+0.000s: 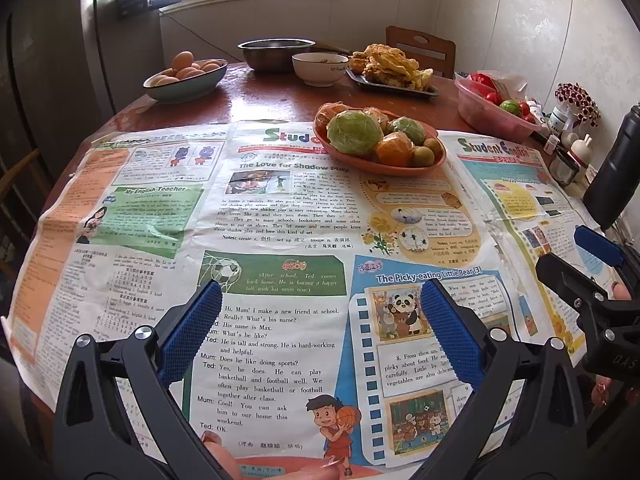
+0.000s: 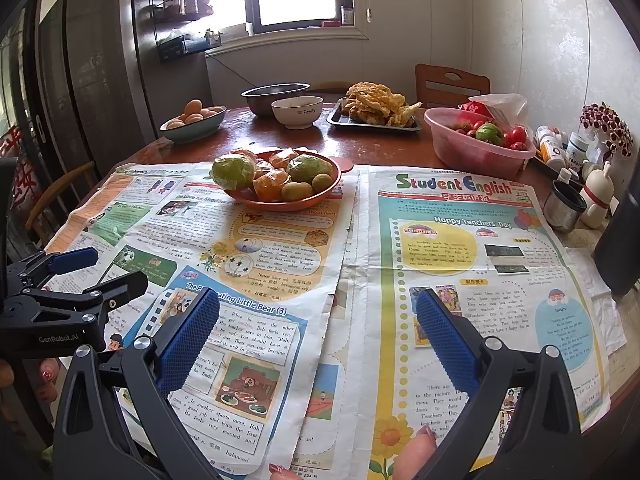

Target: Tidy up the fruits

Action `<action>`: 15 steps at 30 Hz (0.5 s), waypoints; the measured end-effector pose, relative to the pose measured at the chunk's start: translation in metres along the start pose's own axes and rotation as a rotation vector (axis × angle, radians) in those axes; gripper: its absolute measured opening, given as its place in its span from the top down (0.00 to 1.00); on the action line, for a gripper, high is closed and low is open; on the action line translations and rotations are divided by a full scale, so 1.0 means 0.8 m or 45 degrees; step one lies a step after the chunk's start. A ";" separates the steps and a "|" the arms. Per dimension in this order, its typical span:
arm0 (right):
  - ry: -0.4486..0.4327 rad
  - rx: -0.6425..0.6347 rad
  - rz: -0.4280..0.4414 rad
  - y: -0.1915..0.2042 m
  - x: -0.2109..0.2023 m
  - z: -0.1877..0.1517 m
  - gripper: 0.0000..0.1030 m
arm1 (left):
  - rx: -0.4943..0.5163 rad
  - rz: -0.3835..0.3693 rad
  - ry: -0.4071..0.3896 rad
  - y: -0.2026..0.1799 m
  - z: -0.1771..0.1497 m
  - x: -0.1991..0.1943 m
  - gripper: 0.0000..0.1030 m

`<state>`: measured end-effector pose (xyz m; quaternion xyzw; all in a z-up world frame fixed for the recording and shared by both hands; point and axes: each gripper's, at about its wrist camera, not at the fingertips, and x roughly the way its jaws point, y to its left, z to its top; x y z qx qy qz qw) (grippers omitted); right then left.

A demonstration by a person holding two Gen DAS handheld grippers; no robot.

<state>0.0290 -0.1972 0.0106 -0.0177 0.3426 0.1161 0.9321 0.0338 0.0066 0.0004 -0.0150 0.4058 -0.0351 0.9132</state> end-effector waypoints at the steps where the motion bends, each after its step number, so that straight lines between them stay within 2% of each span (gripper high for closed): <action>1: 0.001 -0.001 0.001 0.000 0.000 0.000 0.04 | 0.000 -0.001 0.001 0.000 0.000 0.000 0.09; 15: 0.001 -0.003 -0.002 -0.003 0.001 -0.001 0.04 | 0.009 -0.003 0.003 -0.003 -0.001 0.000 0.09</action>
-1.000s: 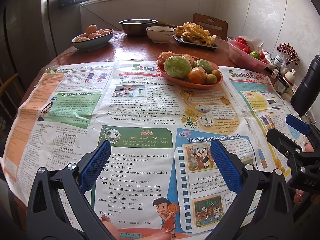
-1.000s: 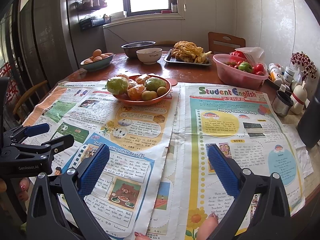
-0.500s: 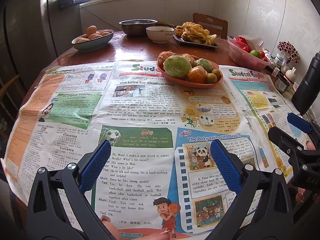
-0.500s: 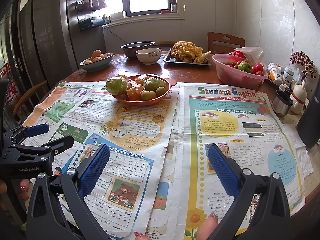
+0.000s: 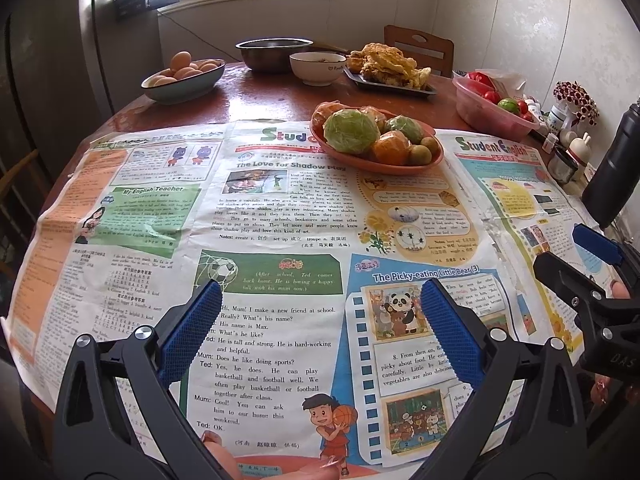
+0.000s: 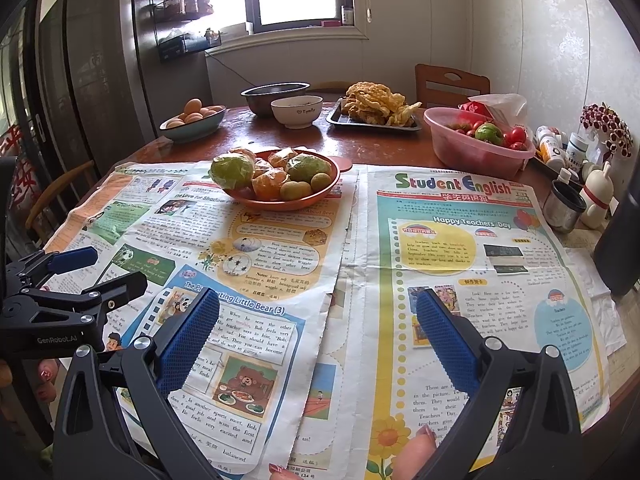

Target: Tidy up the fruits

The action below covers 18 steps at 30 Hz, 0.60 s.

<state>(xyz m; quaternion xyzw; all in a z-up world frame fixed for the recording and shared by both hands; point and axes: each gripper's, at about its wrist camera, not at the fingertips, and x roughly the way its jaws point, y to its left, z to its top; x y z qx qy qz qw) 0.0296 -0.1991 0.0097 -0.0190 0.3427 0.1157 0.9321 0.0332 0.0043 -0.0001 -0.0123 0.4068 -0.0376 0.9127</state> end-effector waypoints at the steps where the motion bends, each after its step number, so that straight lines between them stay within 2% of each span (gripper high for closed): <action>1: 0.001 0.001 0.004 0.000 0.000 0.000 0.04 | 0.003 0.002 0.000 0.000 0.000 0.000 0.09; 18: 0.006 0.012 0.008 -0.007 0.004 0.000 0.04 | -0.016 -0.001 0.005 0.004 0.001 0.003 0.09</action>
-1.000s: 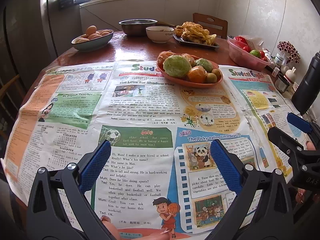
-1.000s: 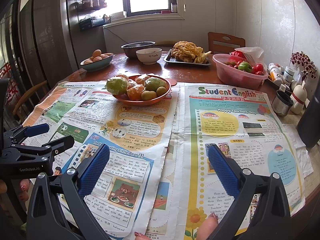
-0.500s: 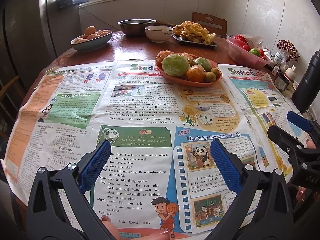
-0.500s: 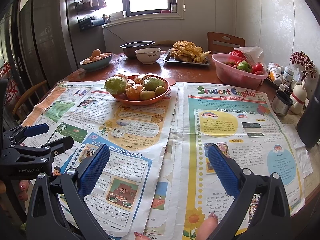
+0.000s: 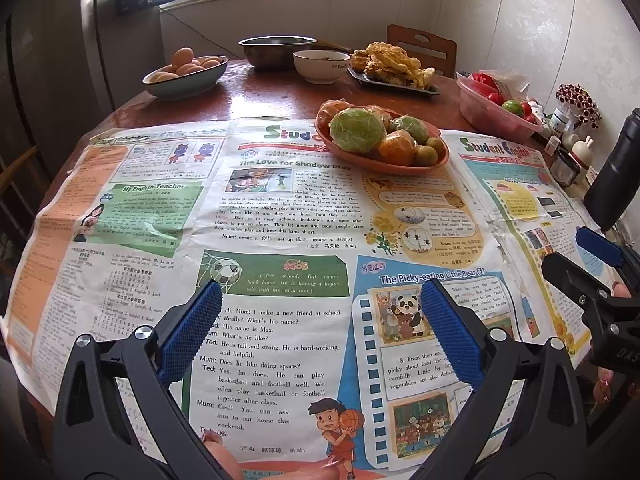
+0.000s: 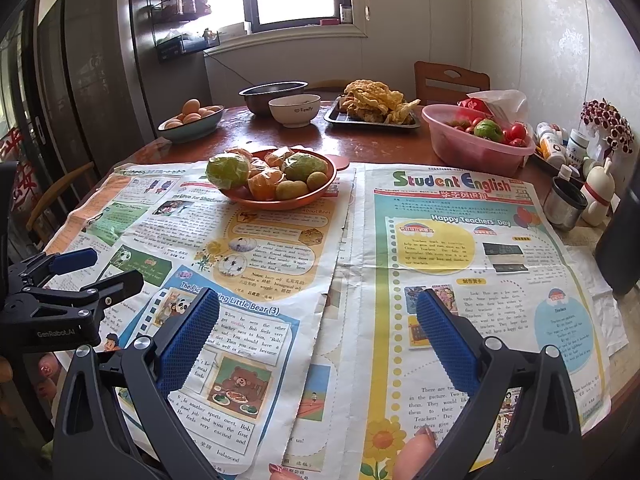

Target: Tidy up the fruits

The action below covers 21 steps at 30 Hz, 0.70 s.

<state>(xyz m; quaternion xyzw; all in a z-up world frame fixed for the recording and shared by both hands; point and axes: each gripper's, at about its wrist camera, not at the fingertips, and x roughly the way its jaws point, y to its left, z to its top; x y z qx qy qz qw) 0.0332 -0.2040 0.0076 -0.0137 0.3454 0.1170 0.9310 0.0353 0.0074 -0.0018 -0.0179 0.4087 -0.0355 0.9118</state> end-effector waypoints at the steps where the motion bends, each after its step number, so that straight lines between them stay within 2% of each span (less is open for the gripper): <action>1: 0.000 0.001 -0.001 0.000 0.000 0.000 0.04 | 0.000 -0.004 -0.001 0.000 0.000 0.000 0.09; 9: 0.006 -0.001 -0.002 -0.002 0.001 0.000 0.04 | -0.020 -0.027 0.040 0.002 0.002 0.006 0.09; 13: 0.014 0.000 -0.012 -0.004 0.005 -0.001 0.04 | -0.037 0.001 0.026 0.006 0.005 0.004 0.09; 18: 0.026 0.004 -0.024 -0.009 0.012 0.000 0.04 | -0.058 0.018 -0.039 0.014 0.009 -0.005 0.09; 21: 0.032 0.005 -0.045 -0.019 0.018 0.005 0.04 | -0.077 0.034 -0.014 0.025 0.012 0.002 0.09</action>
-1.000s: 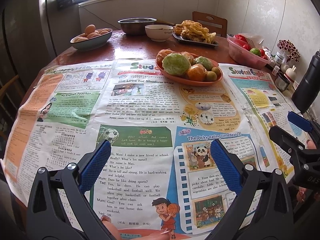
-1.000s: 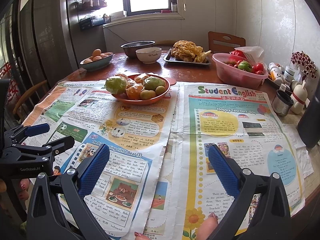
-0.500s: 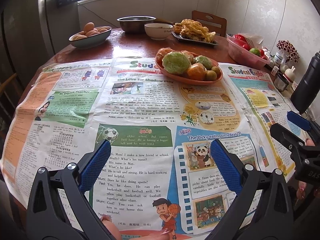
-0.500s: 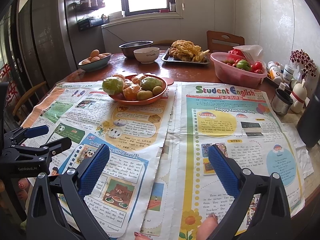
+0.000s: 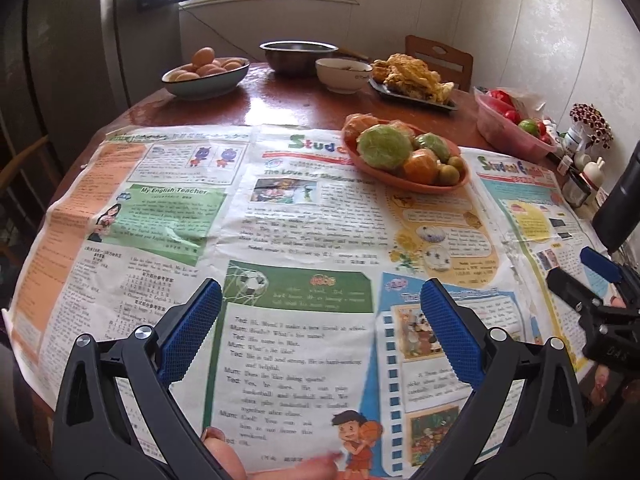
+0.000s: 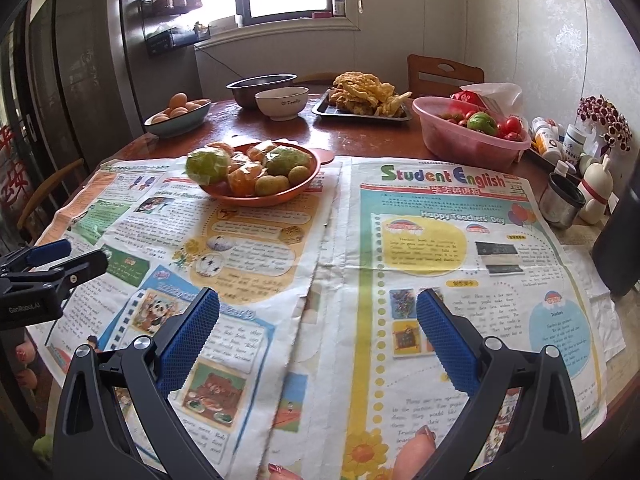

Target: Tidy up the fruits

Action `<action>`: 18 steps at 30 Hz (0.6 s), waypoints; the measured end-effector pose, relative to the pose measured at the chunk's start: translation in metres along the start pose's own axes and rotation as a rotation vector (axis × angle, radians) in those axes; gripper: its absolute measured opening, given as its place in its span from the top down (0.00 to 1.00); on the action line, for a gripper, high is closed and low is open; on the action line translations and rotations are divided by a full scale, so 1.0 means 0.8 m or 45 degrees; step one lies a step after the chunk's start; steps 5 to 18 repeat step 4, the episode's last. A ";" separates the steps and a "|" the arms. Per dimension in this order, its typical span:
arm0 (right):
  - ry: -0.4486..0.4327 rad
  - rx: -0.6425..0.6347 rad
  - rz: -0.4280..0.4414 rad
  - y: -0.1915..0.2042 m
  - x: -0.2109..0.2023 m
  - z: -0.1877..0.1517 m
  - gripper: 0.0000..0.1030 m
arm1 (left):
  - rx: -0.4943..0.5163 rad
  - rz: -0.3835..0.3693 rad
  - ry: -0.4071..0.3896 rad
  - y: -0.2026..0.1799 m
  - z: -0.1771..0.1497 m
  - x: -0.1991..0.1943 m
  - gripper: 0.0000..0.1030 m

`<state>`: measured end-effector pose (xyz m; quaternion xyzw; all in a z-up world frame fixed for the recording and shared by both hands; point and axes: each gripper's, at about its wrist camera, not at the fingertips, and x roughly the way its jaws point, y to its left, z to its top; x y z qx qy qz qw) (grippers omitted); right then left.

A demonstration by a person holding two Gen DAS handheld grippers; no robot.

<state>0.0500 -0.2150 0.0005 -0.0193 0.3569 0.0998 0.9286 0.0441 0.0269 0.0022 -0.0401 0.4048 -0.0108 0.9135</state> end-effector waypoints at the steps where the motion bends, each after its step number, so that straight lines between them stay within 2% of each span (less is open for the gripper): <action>1: 0.001 0.008 -0.015 -0.006 0.002 0.003 0.04 | -0.003 0.001 0.025 0.007 0.002 0.005 0.09; 4: 0.014 0.041 -0.070 -0.037 0.012 0.017 0.04 | -0.045 0.043 0.062 0.042 0.021 0.021 0.09; 18: 0.014 0.041 -0.070 -0.037 0.012 0.017 0.04 | -0.045 0.043 0.062 0.042 0.021 0.021 0.09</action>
